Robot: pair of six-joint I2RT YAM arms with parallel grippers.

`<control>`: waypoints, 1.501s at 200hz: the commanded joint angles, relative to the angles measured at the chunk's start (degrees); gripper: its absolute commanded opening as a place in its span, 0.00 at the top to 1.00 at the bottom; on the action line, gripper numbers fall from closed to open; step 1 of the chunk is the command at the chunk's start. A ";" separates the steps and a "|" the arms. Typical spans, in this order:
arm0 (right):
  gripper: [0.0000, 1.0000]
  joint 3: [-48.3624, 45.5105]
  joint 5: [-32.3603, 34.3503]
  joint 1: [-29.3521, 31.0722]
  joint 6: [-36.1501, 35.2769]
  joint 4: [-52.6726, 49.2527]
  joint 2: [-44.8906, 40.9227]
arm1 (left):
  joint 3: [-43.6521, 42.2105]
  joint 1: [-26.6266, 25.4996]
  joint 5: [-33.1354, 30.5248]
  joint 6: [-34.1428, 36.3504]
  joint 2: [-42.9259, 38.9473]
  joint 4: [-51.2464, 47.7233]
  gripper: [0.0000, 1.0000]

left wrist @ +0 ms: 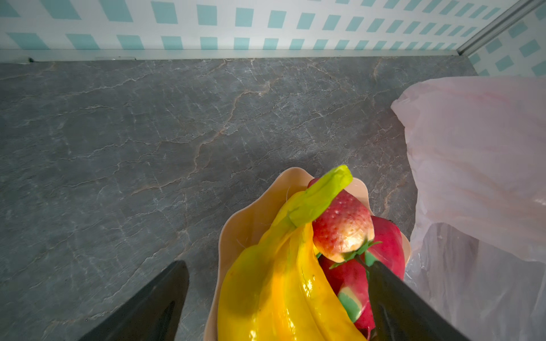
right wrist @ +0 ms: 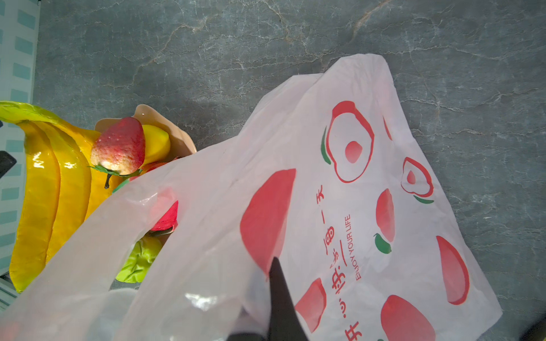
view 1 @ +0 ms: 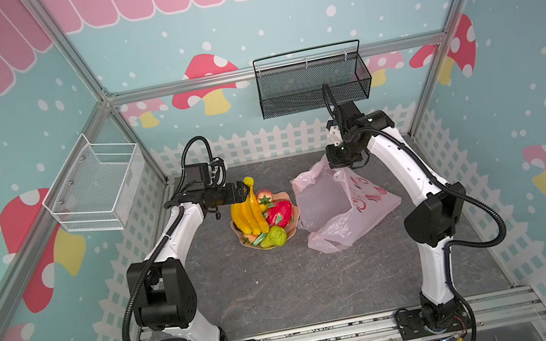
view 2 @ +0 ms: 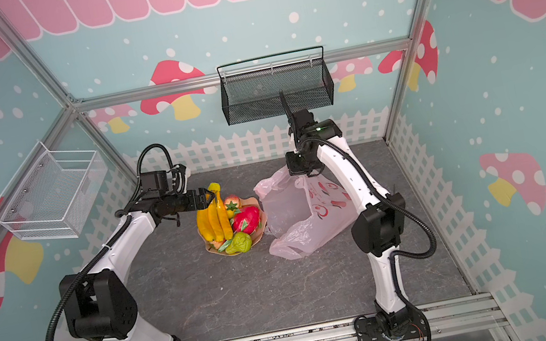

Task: Place the fruits into the plastic bag
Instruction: 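Release the bag with the left gripper and move it over the bananas, then lower the left gripper onto the banana stem and close on it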

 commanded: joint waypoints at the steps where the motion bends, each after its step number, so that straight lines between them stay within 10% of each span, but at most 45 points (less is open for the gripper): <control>1: 1.00 1.50 1.42 -0.24 -0.91 -2.51 0.42 | 2.94 1.14 6.62 3.59 2.75 4.40 0.06; 110: 1.00 1.60 1.75 -0.23 -1.15 -3.58 0.64 | 10.78 1.58 16.76 7.32 12.61 2.16 0.14; 300: 1.00 2.72 2.70 -0.22 -2.96 -4.11 1.25 | 14.01 3.20 15.85 12.03 10.80 -0.66 0.90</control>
